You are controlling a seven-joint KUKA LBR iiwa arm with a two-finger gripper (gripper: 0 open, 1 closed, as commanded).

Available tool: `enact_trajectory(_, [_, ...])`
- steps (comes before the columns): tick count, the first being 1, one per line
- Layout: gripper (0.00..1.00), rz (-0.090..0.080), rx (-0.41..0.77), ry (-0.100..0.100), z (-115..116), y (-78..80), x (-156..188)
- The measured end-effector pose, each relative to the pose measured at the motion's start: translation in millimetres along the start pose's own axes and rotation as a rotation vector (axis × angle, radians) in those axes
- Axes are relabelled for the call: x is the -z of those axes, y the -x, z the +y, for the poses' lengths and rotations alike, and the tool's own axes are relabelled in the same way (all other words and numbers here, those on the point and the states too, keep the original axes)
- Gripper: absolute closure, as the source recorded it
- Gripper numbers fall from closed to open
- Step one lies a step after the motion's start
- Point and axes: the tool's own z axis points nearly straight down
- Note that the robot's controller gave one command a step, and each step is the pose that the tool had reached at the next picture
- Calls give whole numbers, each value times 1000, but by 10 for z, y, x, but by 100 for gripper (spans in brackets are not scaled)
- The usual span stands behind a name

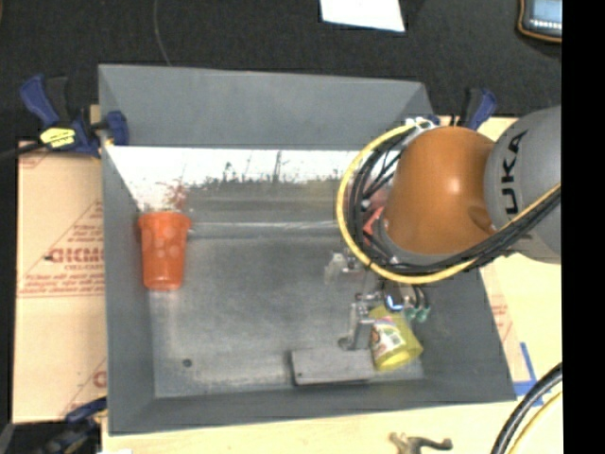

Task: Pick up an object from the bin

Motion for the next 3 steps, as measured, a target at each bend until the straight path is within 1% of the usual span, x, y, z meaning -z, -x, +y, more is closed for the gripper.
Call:
enact_trajectory(1, [0,-8,0,0,1,14,40])
enact_trajectory(2, [0,-13,62,0,162,-214,-1227])
enact_trajectory(3, [0,-24,85,-2,-975,-106,-532])
